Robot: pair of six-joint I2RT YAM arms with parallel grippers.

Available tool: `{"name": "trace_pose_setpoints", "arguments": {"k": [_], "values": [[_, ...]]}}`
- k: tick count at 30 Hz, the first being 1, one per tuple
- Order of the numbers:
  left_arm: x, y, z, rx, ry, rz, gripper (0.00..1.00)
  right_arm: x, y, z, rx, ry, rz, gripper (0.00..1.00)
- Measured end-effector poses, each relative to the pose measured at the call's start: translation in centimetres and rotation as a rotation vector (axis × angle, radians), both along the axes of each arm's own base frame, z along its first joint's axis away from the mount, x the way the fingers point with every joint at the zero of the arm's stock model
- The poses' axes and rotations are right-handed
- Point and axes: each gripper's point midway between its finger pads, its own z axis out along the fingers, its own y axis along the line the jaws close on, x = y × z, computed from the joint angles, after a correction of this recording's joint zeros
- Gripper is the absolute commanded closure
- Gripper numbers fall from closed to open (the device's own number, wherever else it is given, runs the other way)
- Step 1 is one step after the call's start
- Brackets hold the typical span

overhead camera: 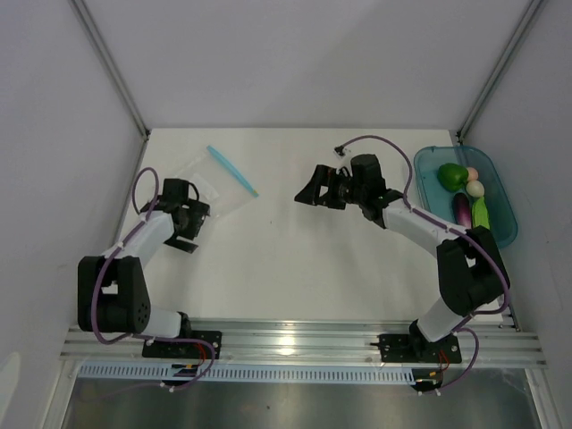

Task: Place the food in the zip-top bag and seal the zipper
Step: Pick up the zipper food storage bag at the center of the board.

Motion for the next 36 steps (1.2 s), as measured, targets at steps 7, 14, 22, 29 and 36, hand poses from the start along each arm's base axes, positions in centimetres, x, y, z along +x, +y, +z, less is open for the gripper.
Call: {"name": "trace_pose_setpoints", "arguments": {"k": [7,14,22,29,36], "values": [[0.7,0.8,-2.0,-0.018,0.035,0.051,0.01,0.5,-2.8,0.2,0.003,-0.006,-0.062,0.01],[1.2,1.5,-3.0,-0.029,0.059,0.121,0.02,0.8,-4.4,0.7,0.013,-0.023,-0.094,0.01],[2.2,2.0,-3.4,-0.038,0.068,0.161,0.09,0.5,-5.0,-0.2,0.004,-0.004,-0.104,0.0],[2.4,2.6,-3.9,-0.02,0.079,0.178,0.36,0.2,-5.3,0.3,0.009,-0.016,-0.109,0.01],[2.6,2.8,-4.0,-0.018,0.075,0.183,0.71,0.0,-5.8,0.6,-0.001,-0.027,-0.123,0.01]]}}
